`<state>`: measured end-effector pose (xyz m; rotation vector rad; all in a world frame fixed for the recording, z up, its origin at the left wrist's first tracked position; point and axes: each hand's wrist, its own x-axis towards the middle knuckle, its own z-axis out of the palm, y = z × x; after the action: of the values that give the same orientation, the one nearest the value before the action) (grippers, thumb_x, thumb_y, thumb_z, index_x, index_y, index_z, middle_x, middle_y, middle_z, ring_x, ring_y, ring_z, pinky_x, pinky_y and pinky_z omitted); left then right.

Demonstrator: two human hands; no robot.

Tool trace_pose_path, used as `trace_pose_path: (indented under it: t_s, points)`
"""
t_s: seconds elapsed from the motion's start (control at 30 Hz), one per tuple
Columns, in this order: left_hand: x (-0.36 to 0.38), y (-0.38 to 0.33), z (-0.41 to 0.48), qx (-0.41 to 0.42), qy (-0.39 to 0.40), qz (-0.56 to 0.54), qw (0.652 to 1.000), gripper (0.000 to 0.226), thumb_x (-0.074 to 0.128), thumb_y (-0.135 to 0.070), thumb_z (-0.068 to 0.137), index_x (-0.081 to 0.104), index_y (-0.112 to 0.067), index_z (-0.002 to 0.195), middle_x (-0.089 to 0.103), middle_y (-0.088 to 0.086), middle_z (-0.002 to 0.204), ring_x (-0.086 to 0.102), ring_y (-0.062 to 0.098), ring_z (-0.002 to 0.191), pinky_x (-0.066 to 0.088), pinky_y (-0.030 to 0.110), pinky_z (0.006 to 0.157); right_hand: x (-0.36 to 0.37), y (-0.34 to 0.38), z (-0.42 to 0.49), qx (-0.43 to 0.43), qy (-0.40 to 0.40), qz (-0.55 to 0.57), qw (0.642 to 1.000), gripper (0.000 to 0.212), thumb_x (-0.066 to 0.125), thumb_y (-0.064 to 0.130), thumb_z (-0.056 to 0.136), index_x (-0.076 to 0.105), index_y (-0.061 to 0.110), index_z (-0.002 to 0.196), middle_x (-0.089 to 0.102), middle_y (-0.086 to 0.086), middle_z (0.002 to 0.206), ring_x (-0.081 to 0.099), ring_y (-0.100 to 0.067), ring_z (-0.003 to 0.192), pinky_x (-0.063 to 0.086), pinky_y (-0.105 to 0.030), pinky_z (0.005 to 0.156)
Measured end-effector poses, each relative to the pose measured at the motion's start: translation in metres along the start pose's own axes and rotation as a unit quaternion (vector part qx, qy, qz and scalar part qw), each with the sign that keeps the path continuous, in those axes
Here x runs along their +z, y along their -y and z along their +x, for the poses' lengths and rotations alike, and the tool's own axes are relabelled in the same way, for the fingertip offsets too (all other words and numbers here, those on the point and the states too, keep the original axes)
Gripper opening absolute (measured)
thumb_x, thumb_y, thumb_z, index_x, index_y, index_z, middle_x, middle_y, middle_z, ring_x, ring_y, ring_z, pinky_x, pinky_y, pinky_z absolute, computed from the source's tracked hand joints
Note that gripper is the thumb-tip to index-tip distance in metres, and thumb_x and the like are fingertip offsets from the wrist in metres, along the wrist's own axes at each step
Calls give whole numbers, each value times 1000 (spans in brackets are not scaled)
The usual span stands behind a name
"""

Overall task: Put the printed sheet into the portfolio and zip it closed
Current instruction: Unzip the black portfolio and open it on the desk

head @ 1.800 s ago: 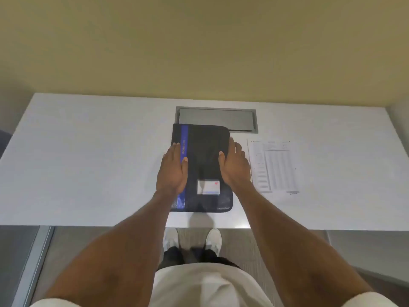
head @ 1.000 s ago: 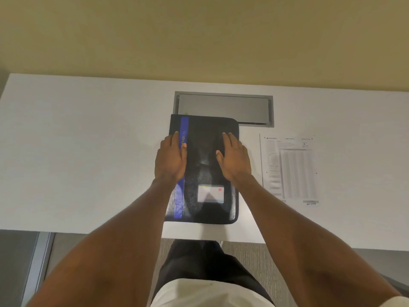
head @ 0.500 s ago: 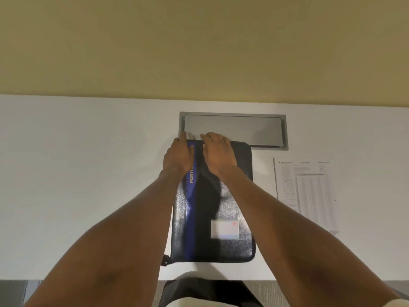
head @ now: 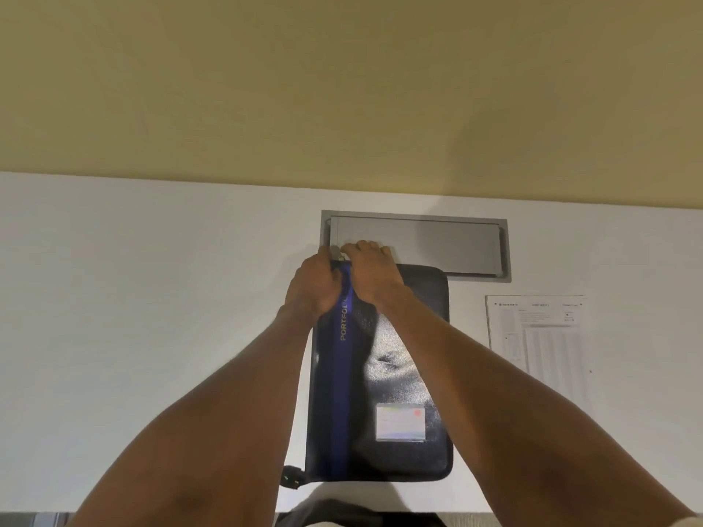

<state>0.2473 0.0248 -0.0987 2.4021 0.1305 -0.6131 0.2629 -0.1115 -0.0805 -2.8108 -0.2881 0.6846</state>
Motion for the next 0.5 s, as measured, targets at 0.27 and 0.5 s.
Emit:
trace_pose_path:
  t_s: [0.27,0.5]
  points:
    - [-9,-1,-9,32,-3,-18,999,26,54,-18,98,54,-12,123,70,11,113,68,31,97,58,48,86,-12,5,16,-19,84,46,995,58,47,3,95,47,31,147,58,-7,137,43,-32,131,26,-47,107]
    - [-17,-6,-13,33,-7,-20,999,23,53,-16,96,55,-9,118,69,12,106,66,33,92,55,44,79,-16,4,26,-13,35,109,993,49,50,-8,90,69,21,125,68,-4,128,55,-29,122,32,-43,104]
